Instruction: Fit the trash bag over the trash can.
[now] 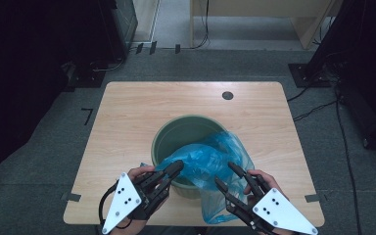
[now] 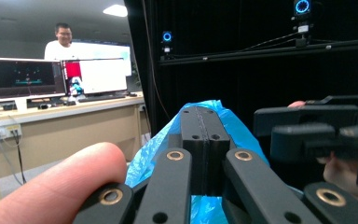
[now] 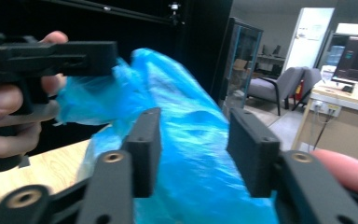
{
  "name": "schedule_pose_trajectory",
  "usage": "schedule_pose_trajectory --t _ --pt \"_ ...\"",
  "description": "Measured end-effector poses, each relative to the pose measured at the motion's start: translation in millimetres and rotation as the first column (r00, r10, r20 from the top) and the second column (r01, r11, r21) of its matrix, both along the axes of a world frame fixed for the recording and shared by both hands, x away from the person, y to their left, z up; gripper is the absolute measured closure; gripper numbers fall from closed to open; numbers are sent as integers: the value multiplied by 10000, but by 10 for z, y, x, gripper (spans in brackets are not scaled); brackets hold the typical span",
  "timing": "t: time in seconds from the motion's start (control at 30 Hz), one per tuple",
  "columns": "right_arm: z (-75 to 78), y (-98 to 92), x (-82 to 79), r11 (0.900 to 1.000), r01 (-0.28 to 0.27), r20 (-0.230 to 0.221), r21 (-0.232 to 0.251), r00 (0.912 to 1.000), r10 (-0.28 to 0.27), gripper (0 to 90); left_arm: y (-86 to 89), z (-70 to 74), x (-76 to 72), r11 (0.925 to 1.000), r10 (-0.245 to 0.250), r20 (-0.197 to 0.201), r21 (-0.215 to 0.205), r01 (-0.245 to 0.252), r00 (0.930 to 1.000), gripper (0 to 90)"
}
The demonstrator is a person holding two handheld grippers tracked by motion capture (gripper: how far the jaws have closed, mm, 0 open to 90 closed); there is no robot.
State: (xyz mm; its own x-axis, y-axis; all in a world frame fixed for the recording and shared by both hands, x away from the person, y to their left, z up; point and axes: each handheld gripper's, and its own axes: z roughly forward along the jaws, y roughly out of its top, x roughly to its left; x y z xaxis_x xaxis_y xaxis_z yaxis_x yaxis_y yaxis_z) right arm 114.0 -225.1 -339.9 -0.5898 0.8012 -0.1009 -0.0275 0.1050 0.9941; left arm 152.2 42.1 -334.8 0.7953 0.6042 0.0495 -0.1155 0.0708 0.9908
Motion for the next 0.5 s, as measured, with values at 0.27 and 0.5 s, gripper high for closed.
schedule_pose_trajectory --t 0.27,0.5 --pt "4 37 73 9948 878 99 -513 9961 -874 640 27 46 -12 10000 -9 93 -71 10 10000 900" --pt "0 -21 137 9909 1273 -69 -440 9918 -1278 792 62 59 -2 9999 52 86 -143 -50 10000 900"
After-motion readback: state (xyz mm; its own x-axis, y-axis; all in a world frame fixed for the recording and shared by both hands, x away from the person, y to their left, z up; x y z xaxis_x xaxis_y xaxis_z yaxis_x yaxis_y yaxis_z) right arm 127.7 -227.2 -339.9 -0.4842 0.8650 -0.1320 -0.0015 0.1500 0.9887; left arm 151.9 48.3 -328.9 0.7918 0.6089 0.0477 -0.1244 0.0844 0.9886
